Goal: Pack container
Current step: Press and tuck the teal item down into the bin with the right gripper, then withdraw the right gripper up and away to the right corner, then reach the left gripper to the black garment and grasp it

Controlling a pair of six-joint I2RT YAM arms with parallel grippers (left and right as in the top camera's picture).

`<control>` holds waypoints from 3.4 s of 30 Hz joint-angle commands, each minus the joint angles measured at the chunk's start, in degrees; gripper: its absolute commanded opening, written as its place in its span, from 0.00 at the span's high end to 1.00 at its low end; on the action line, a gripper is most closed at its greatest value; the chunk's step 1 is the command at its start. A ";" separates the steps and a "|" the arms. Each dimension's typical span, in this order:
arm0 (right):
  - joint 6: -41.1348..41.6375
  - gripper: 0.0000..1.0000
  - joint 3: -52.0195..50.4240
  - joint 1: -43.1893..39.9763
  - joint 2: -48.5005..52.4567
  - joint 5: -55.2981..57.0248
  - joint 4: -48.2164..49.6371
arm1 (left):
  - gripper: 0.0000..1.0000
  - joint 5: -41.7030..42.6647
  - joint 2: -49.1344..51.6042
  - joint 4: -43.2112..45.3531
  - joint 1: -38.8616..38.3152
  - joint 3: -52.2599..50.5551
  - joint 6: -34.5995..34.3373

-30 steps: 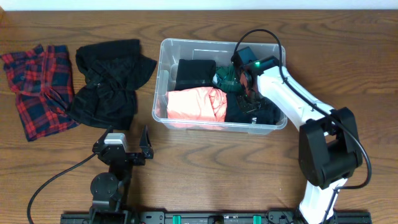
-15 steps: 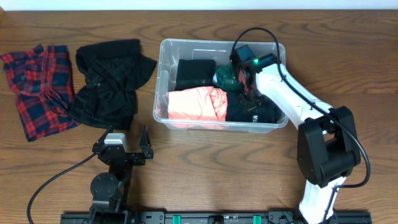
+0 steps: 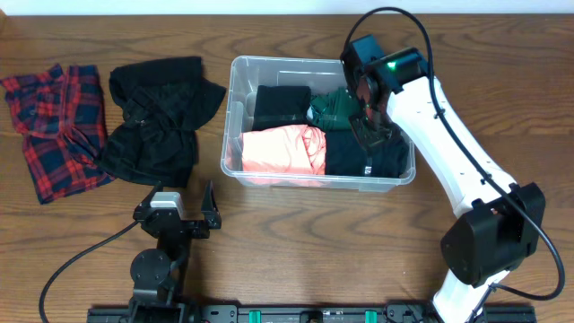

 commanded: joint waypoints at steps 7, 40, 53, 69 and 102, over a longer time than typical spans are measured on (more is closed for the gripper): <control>3.39 0.99 0.09 0.02 -0.15 6.60 -4.35 | 0.02 -0.87 -0.31 -1.11 -0.28 -1.70 -0.11; 3.28 0.99 -23.28 -0.96 -0.13 2.95 22.51 | 0.02 -0.87 -0.31 -1.09 -0.28 -1.70 -0.11; 4.63 0.68 -7.26 -1.07 -2.62 3.10 11.61 | 0.02 -0.87 -0.31 -1.09 -0.28 -1.70 -0.11; 11.50 0.01 11.76 -17.90 -6.40 -3.15 10.73 | 0.02 -0.87 -0.31 -1.09 -0.28 -1.70 -0.11; 16.41 0.01 11.74 -41.18 -1.57 -18.75 16.68 | 0.02 -3.02 26.82 -26.99 3.78 40.37 0.20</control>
